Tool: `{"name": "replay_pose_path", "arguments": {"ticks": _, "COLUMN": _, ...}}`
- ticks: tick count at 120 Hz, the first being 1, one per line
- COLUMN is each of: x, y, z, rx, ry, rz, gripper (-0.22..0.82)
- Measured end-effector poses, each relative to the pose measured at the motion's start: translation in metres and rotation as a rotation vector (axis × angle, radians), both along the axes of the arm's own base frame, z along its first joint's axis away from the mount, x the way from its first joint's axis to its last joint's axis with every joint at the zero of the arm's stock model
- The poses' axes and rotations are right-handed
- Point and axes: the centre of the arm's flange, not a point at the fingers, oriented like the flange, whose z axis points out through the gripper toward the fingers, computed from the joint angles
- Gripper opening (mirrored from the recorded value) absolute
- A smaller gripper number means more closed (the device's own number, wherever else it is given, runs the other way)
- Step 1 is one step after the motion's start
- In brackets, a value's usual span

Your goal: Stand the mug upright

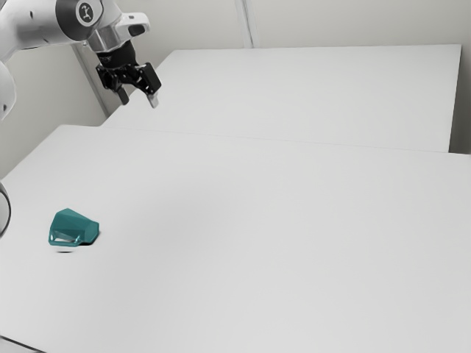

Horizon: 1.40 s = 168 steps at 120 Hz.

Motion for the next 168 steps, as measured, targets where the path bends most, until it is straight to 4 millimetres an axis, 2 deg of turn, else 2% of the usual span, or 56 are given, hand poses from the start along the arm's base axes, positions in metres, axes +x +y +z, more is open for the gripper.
{"name": "replay_pose_path", "arguments": {"ticks": 44, "x": -0.002, "y": 0.001, "z": -0.008, "rx": -0.003, "ry": 0.031, "rz": 0.004, "gripper": 0.60}}
{"name": "replay_pose_path", "arguments": {"ticks": 58, "x": -0.004, "y": 0.012, "z": -0.013, "rx": -0.005, "ry": 0.045, "rz": 0.023, "gripper": 0.60}}
{"name": "replay_pose_path", "arguments": {"ticks": 73, "x": -0.015, "y": 0.062, "z": -0.011, "rx": -0.073, "ry": 0.059, "rz": 0.106, "gripper": 0.60}}
{"name": "replay_pose_path", "arguments": {"ticks": 88, "x": -0.038, "y": 0.124, "z": -0.005, "rx": -0.174, "ry": 0.053, "rz": 0.192, "gripper": 0.60}}
{"name": "replay_pose_path", "arguments": {"ticks": 101, "x": -0.057, "y": 0.174, "z": -0.009, "rx": -0.259, "ry": 0.057, "rz": 0.247, "gripper": 0.60}}
{"name": "replay_pose_path", "arguments": {"ticks": 109, "x": -0.069, "y": 0.195, "z": -0.014, "rx": -0.299, "ry": 0.064, "rz": 0.259, "gripper": 0.60}}
{"name": "replay_pose_path", "arguments": {"ticks": 120, "x": -0.090, "y": 0.225, "z": -0.032, "rx": -0.362, "ry": 0.086, "rz": 0.277, "gripper": 0.60}}
{"name": "replay_pose_path", "arguments": {"ticks": 142, "x": -0.139, "y": 0.310, "z": -0.067, "rx": -0.476, "ry": 0.081, "rz": 0.353, "gripper": 0.60}}
{"name": "replay_pose_path", "arguments": {"ticks": 156, "x": -0.154, "y": 0.343, "z": -0.095, "rx": -0.529, "ry": 0.087, "rz": 0.354, "gripper": 0.60}}
{"name": "replay_pose_path", "arguments": {"ticks": 168, "x": -0.159, "y": 0.365, "z": -0.126, "rx": -0.574, "ry": 0.098, "rz": 0.343, "gripper": 0.60}}
